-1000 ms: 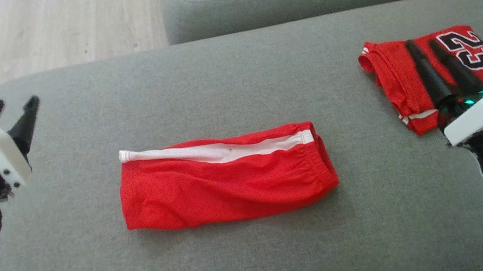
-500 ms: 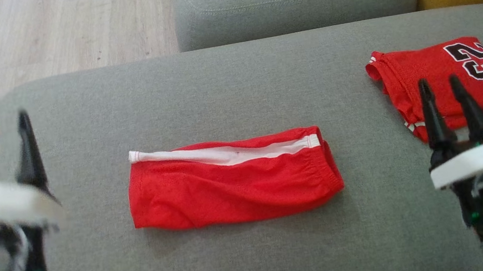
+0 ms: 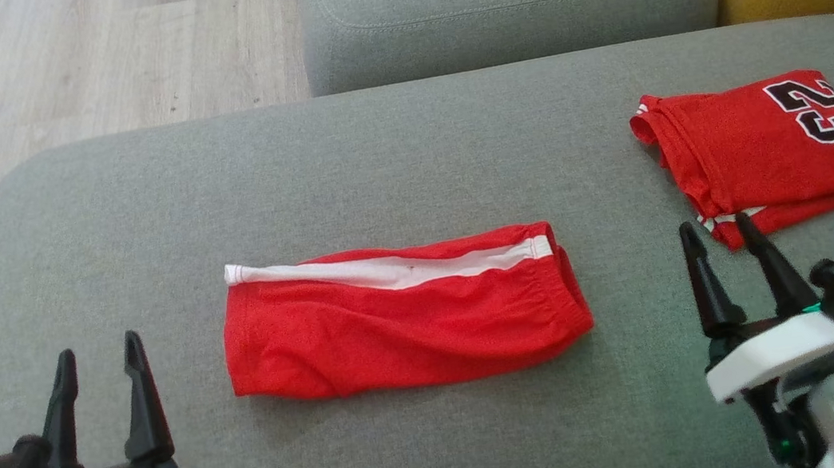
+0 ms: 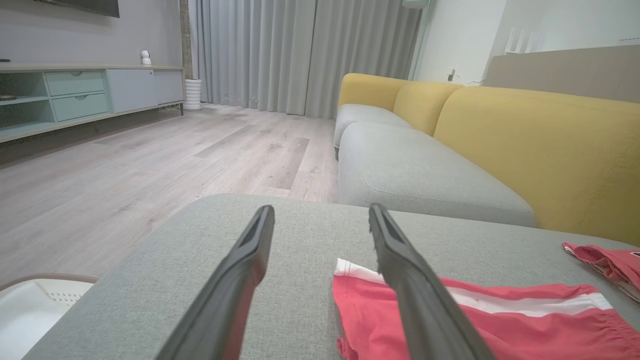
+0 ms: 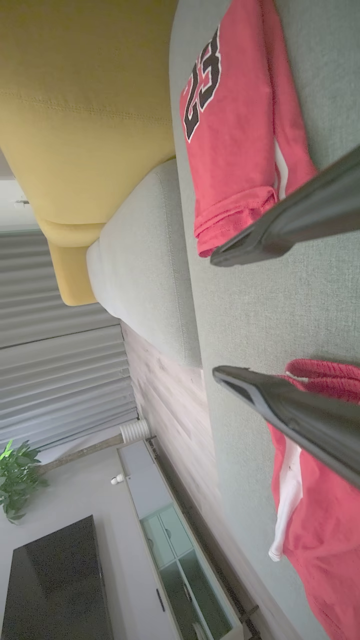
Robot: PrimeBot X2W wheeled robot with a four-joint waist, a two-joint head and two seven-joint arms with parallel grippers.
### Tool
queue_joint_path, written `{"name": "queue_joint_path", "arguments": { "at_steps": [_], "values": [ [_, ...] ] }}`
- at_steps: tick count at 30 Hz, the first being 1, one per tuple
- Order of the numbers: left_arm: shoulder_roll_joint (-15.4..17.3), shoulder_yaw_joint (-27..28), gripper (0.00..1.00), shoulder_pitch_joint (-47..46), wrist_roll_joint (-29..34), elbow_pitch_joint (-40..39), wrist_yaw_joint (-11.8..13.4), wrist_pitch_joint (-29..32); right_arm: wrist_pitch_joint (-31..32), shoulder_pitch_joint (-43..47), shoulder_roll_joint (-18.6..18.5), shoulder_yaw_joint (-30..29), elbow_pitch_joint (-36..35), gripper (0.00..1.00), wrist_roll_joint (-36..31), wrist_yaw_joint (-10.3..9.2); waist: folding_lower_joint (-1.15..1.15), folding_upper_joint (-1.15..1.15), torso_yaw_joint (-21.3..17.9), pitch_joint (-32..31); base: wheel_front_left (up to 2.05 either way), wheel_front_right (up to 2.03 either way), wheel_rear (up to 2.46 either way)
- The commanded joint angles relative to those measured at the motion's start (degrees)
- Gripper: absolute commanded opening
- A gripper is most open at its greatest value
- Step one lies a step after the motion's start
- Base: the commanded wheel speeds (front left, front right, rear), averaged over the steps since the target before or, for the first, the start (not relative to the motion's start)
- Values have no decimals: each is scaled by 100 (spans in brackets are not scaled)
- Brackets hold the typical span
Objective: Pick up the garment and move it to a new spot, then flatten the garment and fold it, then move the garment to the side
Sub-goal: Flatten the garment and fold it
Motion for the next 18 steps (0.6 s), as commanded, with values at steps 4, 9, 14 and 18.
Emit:
{"name": "queue_joint_path", "arguments": {
  "at_steps": [4, 9, 14, 18],
  "values": [
    [-317, 558, 100, -365, 359, 82, -457, -44, 471, -660, 213, 336, 201, 100, -223, -4, 0, 0, 90, 45, 0, 0, 0],
    [-597, 659, 100, -478, 542, 262, -758, -44, 909, -1169, 409, 514, 861, 100, -371, -4, 0, 0, 299, 127, 0, 0, 0],
    [-812, 803, 100, -574, 675, 418, -984, -44, 1366, -1570, 526, 512, 1583, 100, -420, -4, 0, 0, 518, 236, 0, 0, 0],
    [-957, 936, 100, -614, 783, 502, -1115, -44, 1717, -1730, 583, 385, 2034, 100, -404, -4, 0, 0, 634, 292, 0, 0, 0]
  ]
}}
